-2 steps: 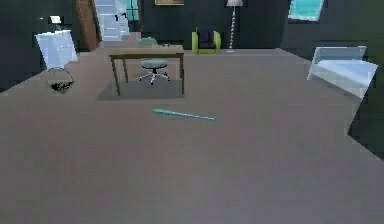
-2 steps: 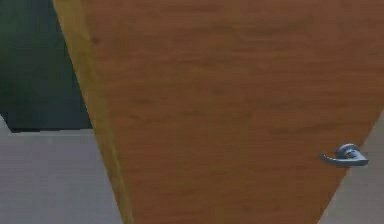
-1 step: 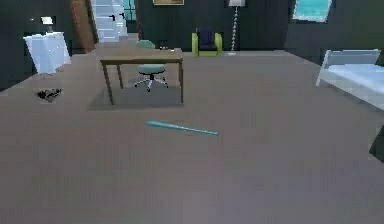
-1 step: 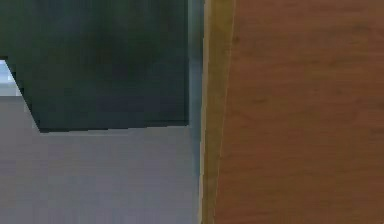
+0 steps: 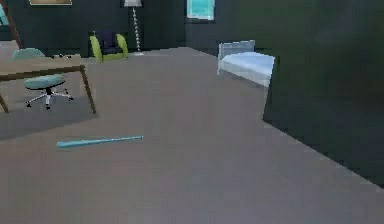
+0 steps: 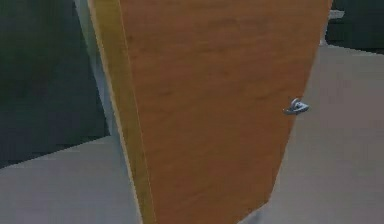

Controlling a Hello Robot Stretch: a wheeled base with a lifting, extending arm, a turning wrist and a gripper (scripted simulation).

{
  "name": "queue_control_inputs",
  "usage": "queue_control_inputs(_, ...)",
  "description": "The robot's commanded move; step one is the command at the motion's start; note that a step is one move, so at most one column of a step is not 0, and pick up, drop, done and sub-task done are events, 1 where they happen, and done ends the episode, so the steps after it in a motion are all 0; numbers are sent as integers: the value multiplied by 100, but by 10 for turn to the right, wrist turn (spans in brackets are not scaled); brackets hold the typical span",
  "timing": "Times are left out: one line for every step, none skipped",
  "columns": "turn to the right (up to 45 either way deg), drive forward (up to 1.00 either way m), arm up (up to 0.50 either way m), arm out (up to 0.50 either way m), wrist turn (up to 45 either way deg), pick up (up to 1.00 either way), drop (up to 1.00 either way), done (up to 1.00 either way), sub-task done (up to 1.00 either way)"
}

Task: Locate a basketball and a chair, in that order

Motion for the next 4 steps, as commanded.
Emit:
queue_control_inputs(30, 0, 0, 0, 0, 0, 0, 0, 0)
queue_control_inputs(0, 100, 0, 0, 0, 0, 0, 0, 0)
queue_control_inputs(0, 100, 0, 0, 0, 0, 0, 0, 0)
queue_control_inputs(30, 0, 0, 0, 0, 0, 0, 0, 0)
